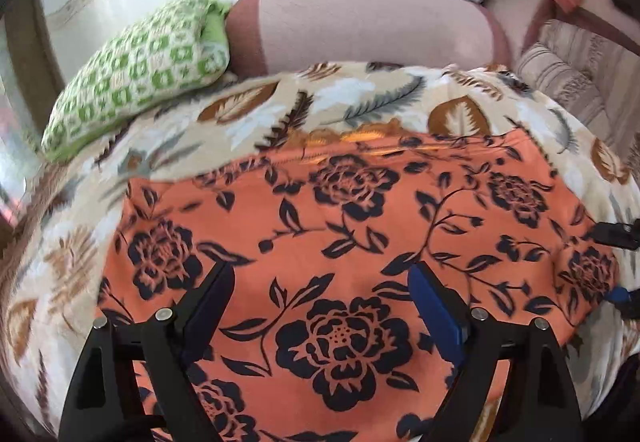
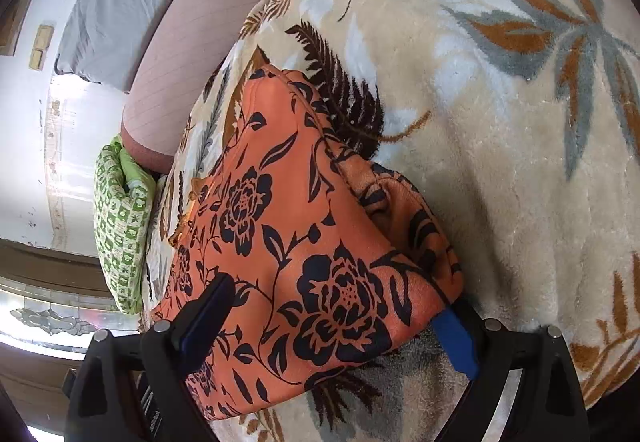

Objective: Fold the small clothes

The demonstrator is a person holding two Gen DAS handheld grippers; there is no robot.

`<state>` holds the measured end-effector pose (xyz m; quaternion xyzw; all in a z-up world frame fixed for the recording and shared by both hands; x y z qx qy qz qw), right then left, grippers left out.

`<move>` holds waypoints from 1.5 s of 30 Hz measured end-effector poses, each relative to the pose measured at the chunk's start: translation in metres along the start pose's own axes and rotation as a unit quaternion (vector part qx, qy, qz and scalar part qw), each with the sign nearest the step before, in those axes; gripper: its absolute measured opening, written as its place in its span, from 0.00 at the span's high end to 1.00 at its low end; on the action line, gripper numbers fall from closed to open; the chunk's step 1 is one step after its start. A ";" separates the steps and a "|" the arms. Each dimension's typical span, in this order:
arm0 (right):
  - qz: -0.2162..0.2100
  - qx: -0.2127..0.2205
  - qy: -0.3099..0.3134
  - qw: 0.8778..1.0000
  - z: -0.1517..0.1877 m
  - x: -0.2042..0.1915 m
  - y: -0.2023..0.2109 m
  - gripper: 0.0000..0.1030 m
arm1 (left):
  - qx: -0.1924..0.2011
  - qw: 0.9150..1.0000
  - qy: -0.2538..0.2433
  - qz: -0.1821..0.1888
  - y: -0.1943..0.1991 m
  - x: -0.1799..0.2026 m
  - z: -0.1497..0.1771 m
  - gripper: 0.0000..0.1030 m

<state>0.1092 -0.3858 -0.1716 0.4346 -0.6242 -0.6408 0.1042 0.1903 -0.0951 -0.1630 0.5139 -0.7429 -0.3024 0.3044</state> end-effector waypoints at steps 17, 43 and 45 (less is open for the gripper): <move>0.028 0.060 0.155 0.986 0.004 -0.087 0.037 0.91 | 0.022 0.997 0.054 0.054 0.028 -0.032 -0.007 0.51; -0.002 -0.041 0.483 0.875 0.287 -0.308 -0.074 0.72 | 0.142 0.964 0.220 -0.041 0.210 -0.239 0.097 0.37; -0.033 -0.057 0.489 0.870 0.300 -0.310 -0.068 0.32 | 0.140 0.963 0.227 -0.043 0.208 -0.242 0.096 0.36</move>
Point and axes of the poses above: each gripper's, at about its wrist camera, not at the fingertips, and y roughly against the way its jaws point, x to its right, z to its underside, the point moved 9 cm from there along -y, roughly the way its jaws point, and after that the axes turned 15 degrees about z, right-handed, at the moved point
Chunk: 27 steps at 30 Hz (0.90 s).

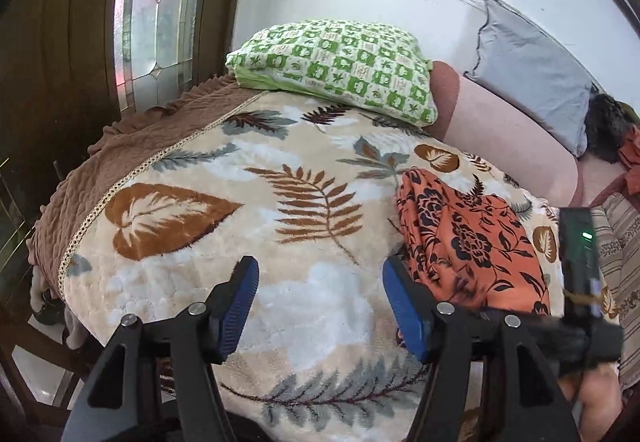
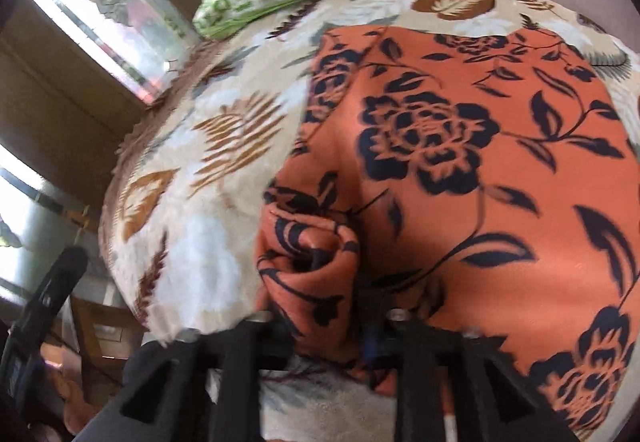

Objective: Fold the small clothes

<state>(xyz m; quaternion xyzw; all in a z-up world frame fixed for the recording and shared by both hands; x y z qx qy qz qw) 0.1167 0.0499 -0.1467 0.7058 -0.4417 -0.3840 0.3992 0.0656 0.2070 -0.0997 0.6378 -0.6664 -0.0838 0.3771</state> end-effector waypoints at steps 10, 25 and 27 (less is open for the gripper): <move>-0.100 0.062 -0.110 0.987 0.034 0.045 0.062 0.15 | -0.033 0.994 -0.047 0.090 -0.035 0.081 -0.010 0.36; -0.108 0.039 -0.276 0.954 0.028 0.213 0.060 0.15 | -0.083 0.993 -0.068 0.039 -0.089 0.103 -0.026 0.37; -0.133 0.029 -0.283 0.949 0.015 0.216 0.052 0.15 | -0.081 0.990 -0.096 0.060 -0.101 0.125 -0.037 0.37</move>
Point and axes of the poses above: each gripper's, at about its wrist camera, not at the fingertips, and y roughly against the way its jaws point, x to its right, z to its underside, the point moved 9 cm from there along -y, roughly the way its jaws point, and after that the axes turned 15 degrees about z, right-handed, at the moved point
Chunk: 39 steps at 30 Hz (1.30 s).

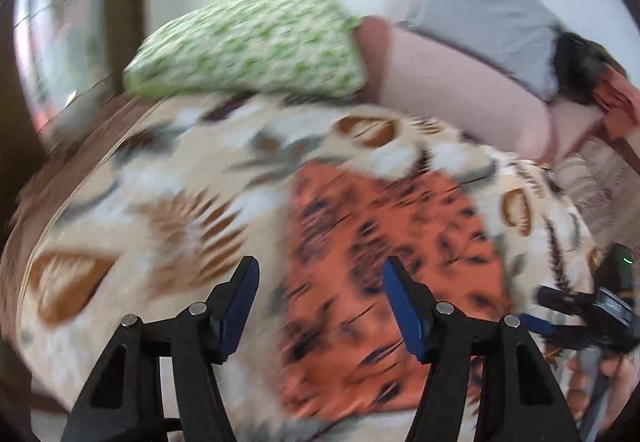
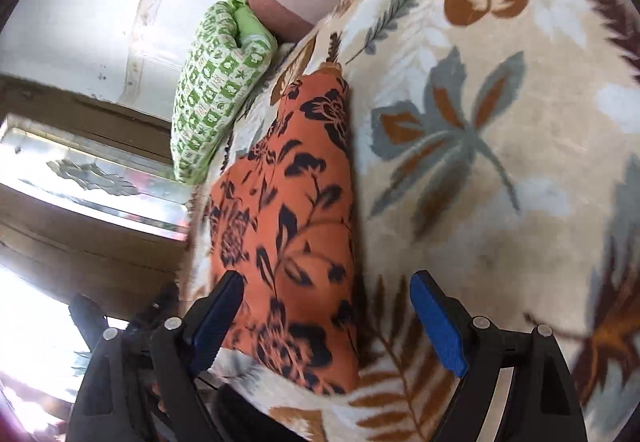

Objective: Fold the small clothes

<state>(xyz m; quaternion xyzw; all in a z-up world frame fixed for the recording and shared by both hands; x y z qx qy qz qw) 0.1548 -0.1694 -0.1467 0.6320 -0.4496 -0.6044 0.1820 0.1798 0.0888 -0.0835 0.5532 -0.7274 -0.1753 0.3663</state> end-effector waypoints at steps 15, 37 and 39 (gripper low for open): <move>-0.016 -0.087 -0.013 0.996 -0.002 -0.014 -0.067 0.50 | -0.108 0.992 0.015 -0.068 -0.077 -0.043 0.055 0.33; -0.030 -0.019 0.000 0.999 -0.082 -0.035 -0.058 0.17 | -0.097 0.994 0.023 -0.050 -0.083 -0.048 0.055 0.25; -0.037 -0.015 -0.025 0.999 -0.098 -0.030 -0.066 0.17 | -0.096 0.994 0.020 -0.049 -0.083 -0.048 0.056 0.25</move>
Point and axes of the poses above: each gripper's, at about its wrist camera, not at the fingertips, and y roughly against the way its jaws point, x to its right, z to its underside, the point moved 9 cm from there along -y, roughly the way its jaws point, and after that the axes turned 15 degrees about z, right-handed, at the moved point
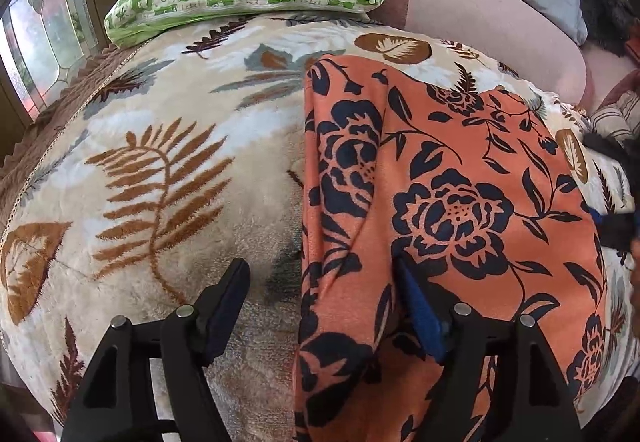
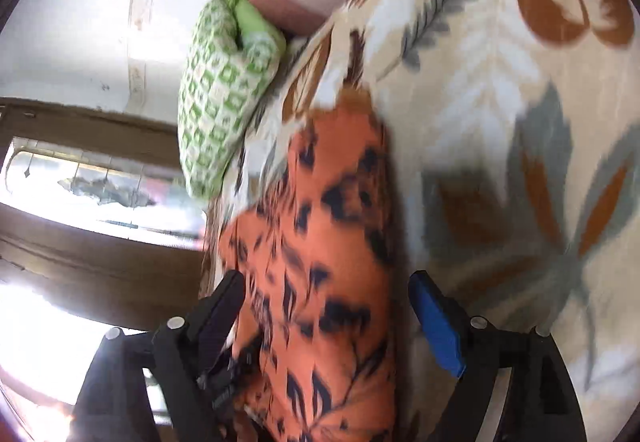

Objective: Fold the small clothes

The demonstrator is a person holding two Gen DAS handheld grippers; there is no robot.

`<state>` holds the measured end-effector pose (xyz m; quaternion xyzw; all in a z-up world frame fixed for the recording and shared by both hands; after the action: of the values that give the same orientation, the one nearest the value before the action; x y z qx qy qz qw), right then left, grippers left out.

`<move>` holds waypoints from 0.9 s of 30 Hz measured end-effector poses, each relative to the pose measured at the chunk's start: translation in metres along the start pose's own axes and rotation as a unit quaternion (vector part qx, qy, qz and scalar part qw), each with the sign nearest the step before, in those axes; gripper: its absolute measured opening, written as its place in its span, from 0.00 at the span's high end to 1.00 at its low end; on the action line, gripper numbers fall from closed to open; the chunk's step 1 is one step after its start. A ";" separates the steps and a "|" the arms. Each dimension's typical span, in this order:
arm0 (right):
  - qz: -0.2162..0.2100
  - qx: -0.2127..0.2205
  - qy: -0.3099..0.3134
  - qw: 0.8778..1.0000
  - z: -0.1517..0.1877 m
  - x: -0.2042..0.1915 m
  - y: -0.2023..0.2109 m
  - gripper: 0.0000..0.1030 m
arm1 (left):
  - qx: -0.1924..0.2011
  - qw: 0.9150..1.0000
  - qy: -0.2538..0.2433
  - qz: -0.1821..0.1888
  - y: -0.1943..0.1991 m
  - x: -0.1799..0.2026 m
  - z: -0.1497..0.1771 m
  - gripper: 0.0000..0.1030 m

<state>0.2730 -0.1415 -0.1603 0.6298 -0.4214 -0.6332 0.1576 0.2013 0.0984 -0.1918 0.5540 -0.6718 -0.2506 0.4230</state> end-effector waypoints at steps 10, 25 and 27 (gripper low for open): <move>0.082 0.004 0.075 0.994 -0.015 -0.012 -0.051 0.64 | 0.002 1.000 0.008 -0.001 -0.003 -0.002 0.001 0.23; 0.022 -0.056 0.049 0.997 0.099 0.006 0.018 0.41 | -0.021 0.982 0.129 0.139 0.027 -0.016 0.061 0.52; 0.058 -0.061 0.068 0.994 0.108 0.009 0.008 0.66 | -0.022 0.975 0.143 0.171 0.035 -0.011 0.057 0.79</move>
<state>0.1687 -0.1166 -0.1757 0.6353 -0.4060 -0.6034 0.2599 0.1346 0.1103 -0.1966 0.4519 -0.6834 -0.1069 0.5633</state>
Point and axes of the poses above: each gripper's, at about its wrist camera, not at the fingertips, and y roughly against the way its jaws point, x to its right, z to its underside, the point moved 9 cm from there along -y, roughly the way its jaws point, and after that the axes turned 15 degrees about z, right-handed, at the moved point
